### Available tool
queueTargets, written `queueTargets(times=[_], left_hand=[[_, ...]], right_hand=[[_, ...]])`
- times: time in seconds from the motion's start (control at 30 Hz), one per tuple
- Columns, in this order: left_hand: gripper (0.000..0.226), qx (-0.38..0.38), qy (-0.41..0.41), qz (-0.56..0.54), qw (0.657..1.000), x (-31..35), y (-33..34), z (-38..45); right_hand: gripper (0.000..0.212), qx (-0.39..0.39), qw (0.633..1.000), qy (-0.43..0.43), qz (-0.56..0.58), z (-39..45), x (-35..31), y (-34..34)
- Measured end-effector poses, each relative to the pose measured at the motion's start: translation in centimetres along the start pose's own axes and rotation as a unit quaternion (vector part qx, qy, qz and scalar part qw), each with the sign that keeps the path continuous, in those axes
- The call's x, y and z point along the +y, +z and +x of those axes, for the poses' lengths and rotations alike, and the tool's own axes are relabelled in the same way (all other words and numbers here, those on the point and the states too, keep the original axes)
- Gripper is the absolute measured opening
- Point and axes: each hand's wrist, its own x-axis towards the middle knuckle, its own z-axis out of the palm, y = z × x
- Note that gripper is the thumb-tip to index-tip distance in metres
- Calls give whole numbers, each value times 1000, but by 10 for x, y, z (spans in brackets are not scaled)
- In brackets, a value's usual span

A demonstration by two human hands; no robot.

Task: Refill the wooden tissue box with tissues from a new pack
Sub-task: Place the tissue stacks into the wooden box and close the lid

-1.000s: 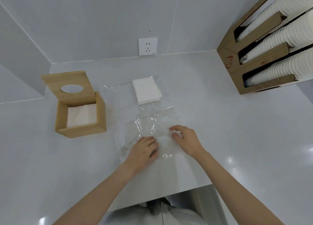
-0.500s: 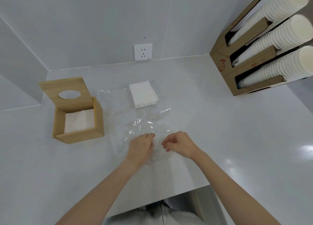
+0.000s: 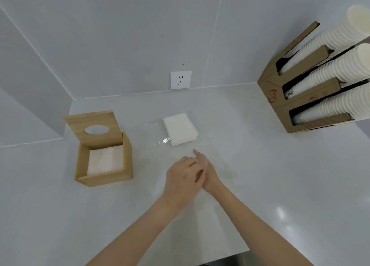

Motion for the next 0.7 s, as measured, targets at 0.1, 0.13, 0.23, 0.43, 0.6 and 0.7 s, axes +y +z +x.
queueTargets(times=[0.1,0.13,0.23,0.43,0.6,0.7], left_hand=[[5,7,36,-49,998,1,-8,4],[5,6,53,-67,996,0,-10,6],[13,-17,109,-118,987,-7,-19,6],[52,-54,-78,-82,992,-58,-10,21],[58,-185,-325,44,926,-120,29,39],[57,-208,-324,46,922,-134,41,34]], right_hand=[[21,2,999,10,-31,6,-19,-3],[24,12,997,19,-75,9,-23,-4],[44,-18,994,22,-101,28,-18,-9],[52,38,993,70,-86,67,-10,11],[58,102,980,90,-145,83,0,26],[62,108,979,110,-135,90,0,30]])
